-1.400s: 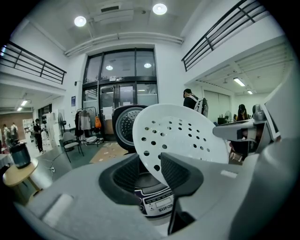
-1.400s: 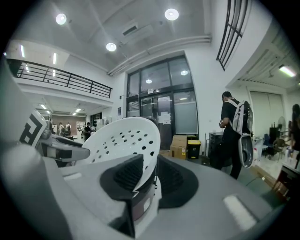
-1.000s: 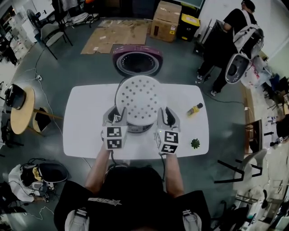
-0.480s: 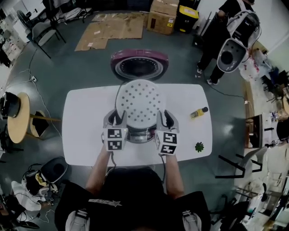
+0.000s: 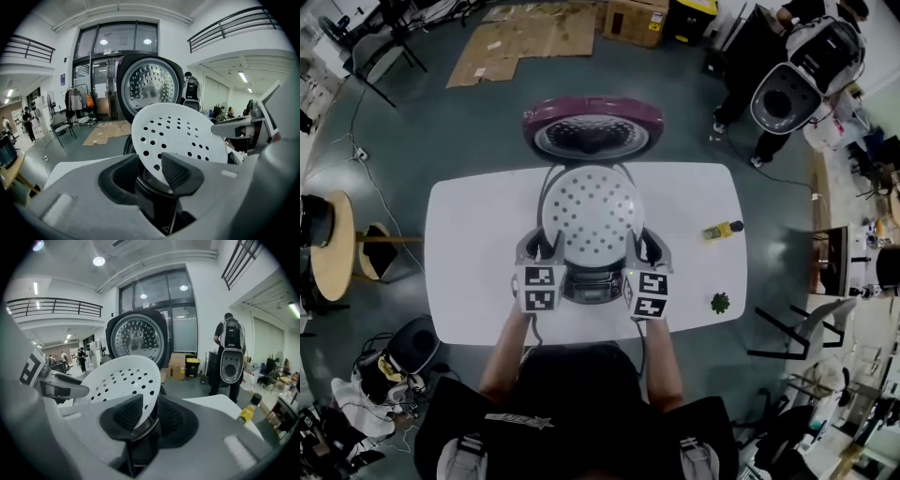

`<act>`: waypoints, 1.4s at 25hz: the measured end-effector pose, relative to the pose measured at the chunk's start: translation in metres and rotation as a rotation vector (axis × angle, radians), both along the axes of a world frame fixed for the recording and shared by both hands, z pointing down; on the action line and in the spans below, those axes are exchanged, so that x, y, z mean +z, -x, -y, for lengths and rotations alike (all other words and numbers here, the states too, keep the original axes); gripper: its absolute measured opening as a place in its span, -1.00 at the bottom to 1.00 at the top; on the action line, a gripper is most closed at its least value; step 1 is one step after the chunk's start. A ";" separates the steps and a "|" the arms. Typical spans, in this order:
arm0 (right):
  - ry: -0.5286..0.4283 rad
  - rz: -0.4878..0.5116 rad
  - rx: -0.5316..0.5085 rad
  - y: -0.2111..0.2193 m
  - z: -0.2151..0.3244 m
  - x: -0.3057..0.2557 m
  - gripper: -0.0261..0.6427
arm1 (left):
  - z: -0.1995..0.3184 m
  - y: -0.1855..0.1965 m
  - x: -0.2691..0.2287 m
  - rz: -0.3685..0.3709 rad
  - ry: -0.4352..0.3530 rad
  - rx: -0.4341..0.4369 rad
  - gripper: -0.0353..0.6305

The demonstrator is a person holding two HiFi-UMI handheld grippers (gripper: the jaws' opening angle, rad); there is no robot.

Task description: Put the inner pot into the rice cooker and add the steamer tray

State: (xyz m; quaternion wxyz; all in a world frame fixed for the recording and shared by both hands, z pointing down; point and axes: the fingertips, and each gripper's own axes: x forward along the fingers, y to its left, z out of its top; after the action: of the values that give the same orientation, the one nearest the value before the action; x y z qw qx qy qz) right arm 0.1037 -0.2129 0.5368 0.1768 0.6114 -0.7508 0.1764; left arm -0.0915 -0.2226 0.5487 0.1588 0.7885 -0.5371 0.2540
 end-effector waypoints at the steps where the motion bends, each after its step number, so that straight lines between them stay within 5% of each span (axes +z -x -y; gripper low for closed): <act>1: 0.011 0.000 0.001 0.000 0.000 0.004 -0.62 | 0.000 0.000 0.004 0.002 0.012 0.003 -0.41; 18: 0.172 0.005 0.005 0.002 0.007 0.042 -0.62 | 0.005 0.002 0.038 0.090 0.175 0.013 -0.39; 35: 0.240 0.027 0.011 -0.001 0.008 0.052 -0.61 | 0.007 0.000 0.041 0.166 0.193 0.010 -0.37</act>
State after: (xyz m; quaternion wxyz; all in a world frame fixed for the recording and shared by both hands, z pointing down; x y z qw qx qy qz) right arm 0.1044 -0.2211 0.5888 0.2377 0.5877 -0.7231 0.2744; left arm -0.0911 -0.2297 0.5900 0.1879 0.7484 -0.5175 0.3697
